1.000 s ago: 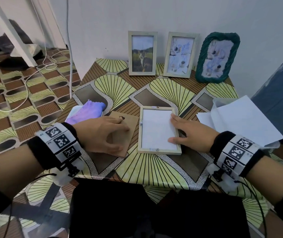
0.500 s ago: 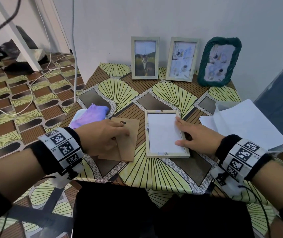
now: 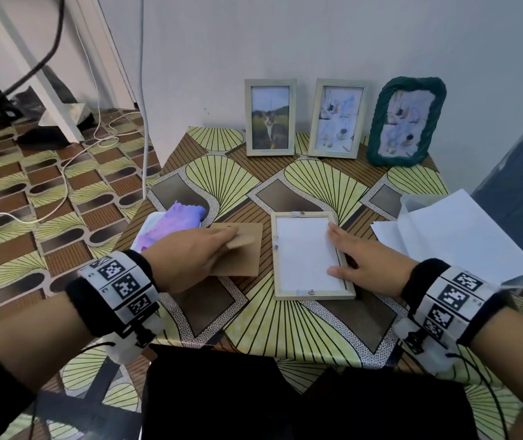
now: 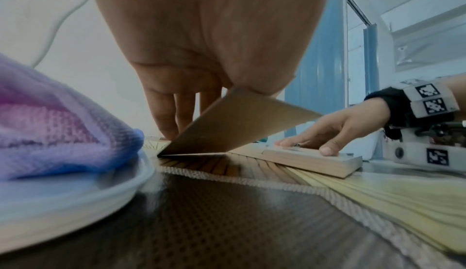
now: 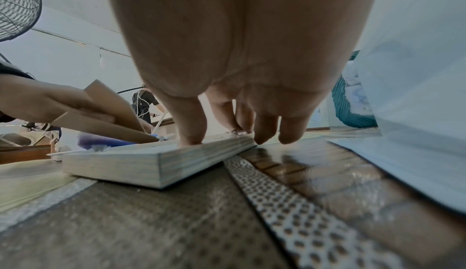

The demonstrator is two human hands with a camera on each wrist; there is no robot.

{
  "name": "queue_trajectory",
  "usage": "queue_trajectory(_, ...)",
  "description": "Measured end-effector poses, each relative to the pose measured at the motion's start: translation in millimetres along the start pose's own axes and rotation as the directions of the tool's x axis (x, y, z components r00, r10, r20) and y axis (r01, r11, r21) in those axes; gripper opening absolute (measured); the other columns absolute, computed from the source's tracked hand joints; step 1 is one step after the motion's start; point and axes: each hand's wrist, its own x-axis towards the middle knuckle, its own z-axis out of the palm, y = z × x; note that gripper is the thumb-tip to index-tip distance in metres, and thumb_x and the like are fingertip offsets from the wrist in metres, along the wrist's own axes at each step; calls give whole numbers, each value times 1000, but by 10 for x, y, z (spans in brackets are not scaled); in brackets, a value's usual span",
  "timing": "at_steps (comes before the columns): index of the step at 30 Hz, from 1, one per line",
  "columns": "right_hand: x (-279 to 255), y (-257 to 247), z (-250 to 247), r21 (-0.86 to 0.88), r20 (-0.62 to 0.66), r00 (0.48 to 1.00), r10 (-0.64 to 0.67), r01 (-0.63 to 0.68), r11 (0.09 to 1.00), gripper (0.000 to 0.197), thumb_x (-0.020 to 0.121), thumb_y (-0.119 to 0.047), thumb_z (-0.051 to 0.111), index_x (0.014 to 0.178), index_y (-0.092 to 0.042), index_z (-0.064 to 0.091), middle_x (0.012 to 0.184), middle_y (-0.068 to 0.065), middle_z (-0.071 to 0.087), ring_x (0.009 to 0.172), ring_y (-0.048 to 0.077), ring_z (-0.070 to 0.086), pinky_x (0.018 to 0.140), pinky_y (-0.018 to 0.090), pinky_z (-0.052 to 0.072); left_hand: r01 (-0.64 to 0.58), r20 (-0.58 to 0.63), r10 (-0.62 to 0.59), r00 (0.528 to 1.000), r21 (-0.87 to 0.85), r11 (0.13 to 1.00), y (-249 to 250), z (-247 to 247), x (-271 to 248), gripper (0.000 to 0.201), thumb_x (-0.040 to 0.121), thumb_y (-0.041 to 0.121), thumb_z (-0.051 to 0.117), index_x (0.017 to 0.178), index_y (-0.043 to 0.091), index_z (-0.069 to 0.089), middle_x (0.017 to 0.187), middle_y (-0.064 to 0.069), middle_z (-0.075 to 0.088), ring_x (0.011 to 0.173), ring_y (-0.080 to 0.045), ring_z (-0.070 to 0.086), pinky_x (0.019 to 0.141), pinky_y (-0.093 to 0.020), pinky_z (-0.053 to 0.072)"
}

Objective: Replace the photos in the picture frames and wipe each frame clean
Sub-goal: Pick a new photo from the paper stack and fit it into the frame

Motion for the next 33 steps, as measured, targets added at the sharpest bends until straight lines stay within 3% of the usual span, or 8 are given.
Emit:
queue_trajectory(2, -5, 6, 6, 25, -17, 1000, -9, 10, 1000, 85, 97, -44, 52, 157, -14, -1, 162, -5, -11, 147, 14, 22, 118, 28, 20, 55, -116, -56, 992, -11, 998, 10, -54, 22, 37, 104, 32, 35, 135, 22, 53, 81, 5, 40, 58, -6, 32, 61, -25, 14)
queue_trajectory(4, -10, 13, 2, 54, -43, 999, -18, 20, 998, 82, 98, -46, 48, 157, -15, -1, 163, -5, -10, 148, 11, 18, 119, 27, 19, 88, -151, -90, 984, -18, 996, 24, -96, 40, 38, 104, 35, 29, 132, 26, 52, 80, 8, 48, 65, -11, 43, 61, -23, 21)
queue_trajectory(6, -18, 26, -8, 66, -62, 998, -18, 22, 998, 74, 100, -46, 42, 157, -17, 4, 163, -5, -5, 148, 9, 16, 120, 26, 16, 46, -173, -72, 982, -152, 987, 73, -121, 71, 38, 104, 32, 28, 135, 23, 49, 89, 8, 59, 78, -14, 53, 70, -15, 34)
queue_trajectory(10, -59, 52, -41, 76, -67, 998, -9, 14, 997, 67, 101, -39, 46, 156, -18, 13, 163, -4, 4, 149, 8, 11, 118, 20, 9, -75, -210, 16, 978, -274, 959, 291, -140, 243, 39, 103, 27, 39, 141, 20, 45, 129, 2, 63, 108, -17, 59, 90, -28, 44)
queue_trajectory(14, -89, 47, -88, 74, -50, 999, -5, 9, 997, 72, 98, -33, 55, 156, -17, 15, 163, -2, 7, 149, 9, 13, 120, 23, 13, -104, -35, 102, 994, -86, 991, 561, -97, 478, 46, 101, 31, 36, 146, 21, 35, 148, -1, 47, 119, -27, 57, 93, -37, 48)
queue_trajectory(22, -110, 20, -133, 103, -38, 999, 5, -1, 995, 73, 96, -31, 59, 155, -16, 20, 162, -4, 12, 147, 8, 20, 118, 23, 18, -204, 145, 172, 974, 252, 946, 863, 104, 602, 38, 98, 30, 46, 132, 14, 37, 128, -2, 51, 108, -23, 57, 73, -40, 53)
queue_trajectory(25, -127, 49, -136, 140, -24, 1000, 1, 3, 990, 74, 96, -29, 60, 156, -17, 17, 162, -6, 12, 147, 7, 20, 118, 19, 16, -199, 176, 155, 972, 274, 941, 937, 137, 678, 49, 99, 30, 47, 142, 11, 32, 133, -5, 48, 100, -26, 59, 61, -36, 40)
queue_trajectory(33, -105, 79, -152, 143, -4, 1000, 10, -9, 990, 79, 93, -21, 64, 156, -14, 17, 162, 0, 18, 147, 9, 20, 113, 15, 14, -206, 311, 135, 941, 208, 956, 1091, 130, 824, 61, 102, 18, 42, 152, -1, 12, 154, -20, 28, 126, -32, 49, 100, -41, 46)
